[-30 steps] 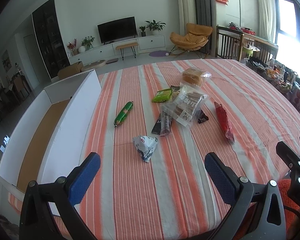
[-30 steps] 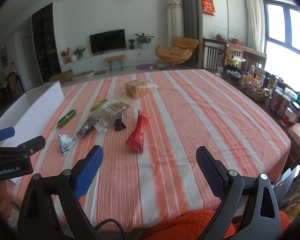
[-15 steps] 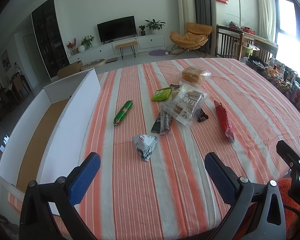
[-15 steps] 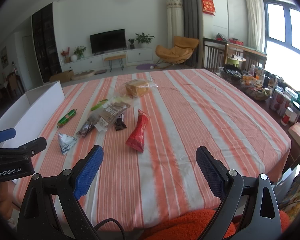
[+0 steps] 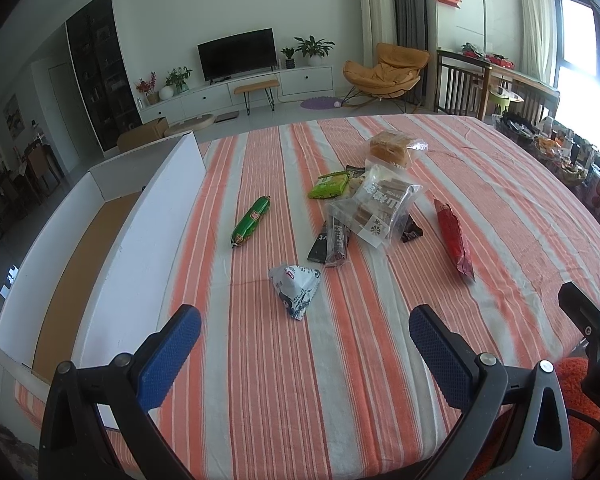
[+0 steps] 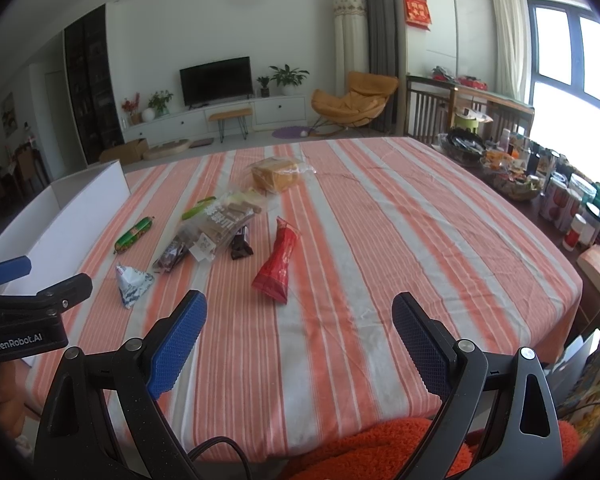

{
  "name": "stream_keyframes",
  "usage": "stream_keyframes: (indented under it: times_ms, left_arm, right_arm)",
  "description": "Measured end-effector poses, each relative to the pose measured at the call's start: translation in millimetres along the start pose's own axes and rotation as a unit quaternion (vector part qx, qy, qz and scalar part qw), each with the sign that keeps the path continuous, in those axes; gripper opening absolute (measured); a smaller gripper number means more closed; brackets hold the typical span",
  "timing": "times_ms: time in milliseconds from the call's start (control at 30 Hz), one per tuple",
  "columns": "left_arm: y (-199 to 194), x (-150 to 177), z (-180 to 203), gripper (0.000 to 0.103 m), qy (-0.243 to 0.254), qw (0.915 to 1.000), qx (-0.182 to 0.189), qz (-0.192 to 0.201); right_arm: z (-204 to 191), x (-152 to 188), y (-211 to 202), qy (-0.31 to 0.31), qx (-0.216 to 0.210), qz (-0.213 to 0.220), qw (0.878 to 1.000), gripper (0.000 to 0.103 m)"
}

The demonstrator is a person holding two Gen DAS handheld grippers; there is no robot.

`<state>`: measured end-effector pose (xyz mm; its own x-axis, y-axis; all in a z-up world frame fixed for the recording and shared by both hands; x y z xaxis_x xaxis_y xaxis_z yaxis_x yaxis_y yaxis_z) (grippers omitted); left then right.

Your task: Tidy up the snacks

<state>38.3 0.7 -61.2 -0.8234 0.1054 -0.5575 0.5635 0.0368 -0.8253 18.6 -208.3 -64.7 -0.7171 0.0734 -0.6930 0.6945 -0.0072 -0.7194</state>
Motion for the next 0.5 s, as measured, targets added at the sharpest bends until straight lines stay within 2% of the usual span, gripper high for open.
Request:
stream_keyframes:
  times_ms: [133, 233, 367, 500]
  left_arm:
    - [13.4, 3.1, -11.1, 0.103, -0.007, 0.9999, -0.004, -0.014]
    - [38.0, 11.7, -23.1, 0.103, -0.017, 0.9989, 0.006, -0.044]
    - [83.7, 30.2, -35.3, 0.103, -0.033, 0.992, 0.035, -0.116]
    - [111.0, 39.7, -37.5, 0.103, -0.025, 0.9889, 0.03, -0.144]
  right_arm:
    - [-0.7, 2.0, 2.0, -0.003, 0.0, 0.0, 1.0, 0.096]
    - [-1.3, 5.8, 7.4, -0.006, -0.001, -0.007, 1.0, 0.096]
    - [0.4, 11.8, 19.1, 0.001, -0.013, -0.033, 0.999, 0.096]
    - [0.1, 9.6, 43.2, 0.013, -0.038, -0.078, 0.996, 0.096]
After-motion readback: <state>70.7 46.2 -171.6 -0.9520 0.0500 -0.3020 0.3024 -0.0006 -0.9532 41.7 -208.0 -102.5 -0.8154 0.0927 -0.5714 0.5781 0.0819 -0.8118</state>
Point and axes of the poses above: each gripper's, at about its wrist camera, not at the fingertips, and y roughly the way its jaws point, z to its right, x to its underside, the point moved 5 cm from there along y, roughly the way its jaws point, and after that the axes turned 11 degrees about -z, right-handed, at the moved point
